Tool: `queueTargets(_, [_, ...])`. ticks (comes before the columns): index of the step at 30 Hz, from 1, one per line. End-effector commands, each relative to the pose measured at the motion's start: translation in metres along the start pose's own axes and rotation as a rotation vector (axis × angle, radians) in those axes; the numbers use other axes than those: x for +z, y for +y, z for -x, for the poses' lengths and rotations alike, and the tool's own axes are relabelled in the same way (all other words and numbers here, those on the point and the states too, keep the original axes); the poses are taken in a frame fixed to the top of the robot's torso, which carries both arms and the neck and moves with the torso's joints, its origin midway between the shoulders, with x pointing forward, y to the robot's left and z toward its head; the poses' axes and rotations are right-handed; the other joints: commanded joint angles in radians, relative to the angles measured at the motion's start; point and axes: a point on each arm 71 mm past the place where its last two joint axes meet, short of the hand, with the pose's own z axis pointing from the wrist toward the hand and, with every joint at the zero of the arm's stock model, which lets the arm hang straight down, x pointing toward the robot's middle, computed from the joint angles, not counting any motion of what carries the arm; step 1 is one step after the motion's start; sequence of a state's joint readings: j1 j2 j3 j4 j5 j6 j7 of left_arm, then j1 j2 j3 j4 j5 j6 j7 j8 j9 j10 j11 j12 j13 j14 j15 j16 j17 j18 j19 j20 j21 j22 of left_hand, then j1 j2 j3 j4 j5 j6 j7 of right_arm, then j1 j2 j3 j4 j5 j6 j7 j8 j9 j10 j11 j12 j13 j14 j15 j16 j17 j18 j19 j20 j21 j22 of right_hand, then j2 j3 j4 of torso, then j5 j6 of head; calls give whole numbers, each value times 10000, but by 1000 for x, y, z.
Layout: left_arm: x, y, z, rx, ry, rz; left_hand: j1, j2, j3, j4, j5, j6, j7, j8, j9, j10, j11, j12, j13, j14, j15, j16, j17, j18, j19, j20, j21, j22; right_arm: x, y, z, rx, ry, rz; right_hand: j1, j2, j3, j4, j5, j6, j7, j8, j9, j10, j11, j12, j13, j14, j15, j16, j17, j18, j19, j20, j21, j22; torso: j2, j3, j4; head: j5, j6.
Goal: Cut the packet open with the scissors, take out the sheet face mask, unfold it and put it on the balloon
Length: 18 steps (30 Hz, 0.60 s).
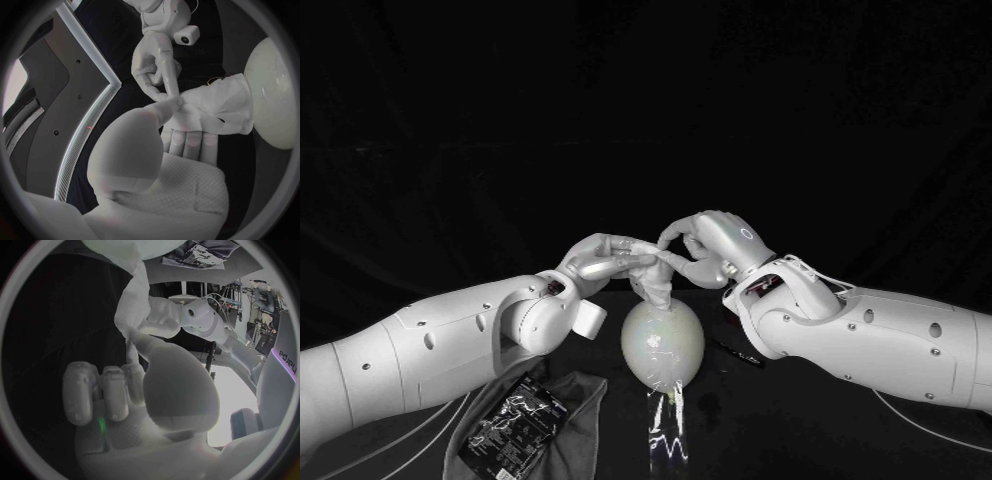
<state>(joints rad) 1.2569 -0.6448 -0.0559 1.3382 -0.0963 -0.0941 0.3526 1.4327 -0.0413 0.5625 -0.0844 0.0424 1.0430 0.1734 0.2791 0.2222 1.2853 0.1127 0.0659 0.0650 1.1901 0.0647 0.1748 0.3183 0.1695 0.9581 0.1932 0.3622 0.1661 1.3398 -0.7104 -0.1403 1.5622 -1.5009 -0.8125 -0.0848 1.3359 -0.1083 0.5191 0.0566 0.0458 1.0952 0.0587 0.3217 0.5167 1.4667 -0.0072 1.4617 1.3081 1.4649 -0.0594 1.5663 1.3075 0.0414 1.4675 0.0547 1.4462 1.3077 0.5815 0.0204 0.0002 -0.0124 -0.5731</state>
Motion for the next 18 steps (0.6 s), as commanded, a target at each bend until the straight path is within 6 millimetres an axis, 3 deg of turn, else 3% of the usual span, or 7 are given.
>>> queueTargets(1, [2, -4, -5, -75, 135, -176, -26, 96, -70, -8, 54, 58, 13, 37, 14, 177, -85, 64, 14, 78, -31, 37, 20, 152, 63, -24, -64, -19, -1, 4, -1, 28, -54, 245, -38, 187, 73, 2, 28, 95, -21, 62, 63, 643, -81, 61, 2005, 1059, -96, 45, 2633, -143, 413, -64, 80, 2276, 0, 3, 3, -7, -11])
queueTargets(18, [2, -2, -2, 103, 9, 0, -14, 98, -83, -14, 54, 60, 7, 47, 24, 187, -91, 62, 14, 85, -38, 40, 28, 153, 78, -30, -69, -27, -6, -3, 4, 1154, -41, -798, -68, 242, 129, 33, 28, 89, -26, 120, 109, 652, -89, 67, 2011, 1059, -108, 45, 2633, -161, 457, -87, 162, 2301, -3, 1, 4, -15, 42])
